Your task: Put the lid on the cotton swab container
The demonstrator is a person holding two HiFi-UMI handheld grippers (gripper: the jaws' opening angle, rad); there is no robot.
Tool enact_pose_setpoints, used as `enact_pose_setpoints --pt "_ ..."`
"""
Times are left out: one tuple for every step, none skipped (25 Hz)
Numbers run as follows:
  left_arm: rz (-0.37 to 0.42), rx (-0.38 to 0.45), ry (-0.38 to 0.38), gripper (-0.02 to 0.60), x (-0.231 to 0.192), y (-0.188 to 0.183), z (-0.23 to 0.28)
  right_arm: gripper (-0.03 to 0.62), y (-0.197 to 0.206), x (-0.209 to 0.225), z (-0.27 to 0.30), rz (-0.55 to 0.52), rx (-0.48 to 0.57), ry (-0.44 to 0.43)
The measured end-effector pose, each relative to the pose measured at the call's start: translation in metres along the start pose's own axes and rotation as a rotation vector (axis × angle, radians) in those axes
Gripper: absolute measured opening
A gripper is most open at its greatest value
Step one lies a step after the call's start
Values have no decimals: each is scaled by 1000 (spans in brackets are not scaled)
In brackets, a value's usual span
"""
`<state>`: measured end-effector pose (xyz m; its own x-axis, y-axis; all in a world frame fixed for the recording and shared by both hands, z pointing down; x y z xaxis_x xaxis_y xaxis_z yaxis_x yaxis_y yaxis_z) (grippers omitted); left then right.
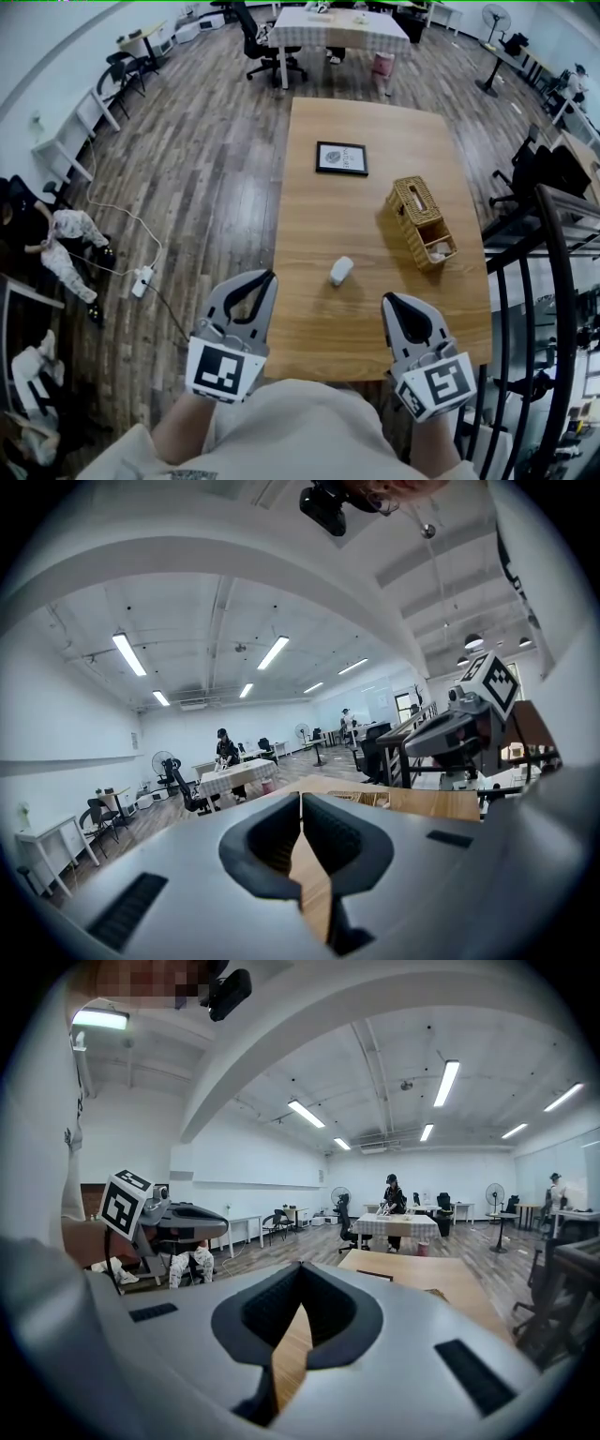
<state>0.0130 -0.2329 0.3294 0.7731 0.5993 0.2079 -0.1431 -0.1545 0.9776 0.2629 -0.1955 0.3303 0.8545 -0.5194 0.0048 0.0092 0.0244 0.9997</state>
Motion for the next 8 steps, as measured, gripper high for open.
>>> enact_pose_setpoints --pt "-2 -4 -3 28 1 1 0 26 1 1 0 1 -2 -1" --pt "-3 -9 -5 28 2 2 1 26 2 3 1 2 -4 -2" --pt "-3 -13 -6 28 3 3 1 26 3 4 1 2 -6 -2" --pt "-2 -16 -7 28 3 4 2 26 4 5 2 3 -7 -3" --pt "-2 -17 -8 28 4 4 2 26 5 6 2 4 -8 -3" --pt "0 -17 -8 28 4 5 2 26 6 6 3 4 -8 -3" --pt "2 -17 -8 28 4 5 3 26 6 7 4 5 -9 -3" --pt "5 -16 -7 28 4 5 3 26 7 7 4 6 -10 -3"
Point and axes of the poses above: the fingertips, and each gripper's own axes: z forward along the fingers, x to its right, y out of its underside, the point moved 8 cm from there along -z, backward along the fingers, and after that the axes turned 14 degrees about x, right-handed, at the moved point
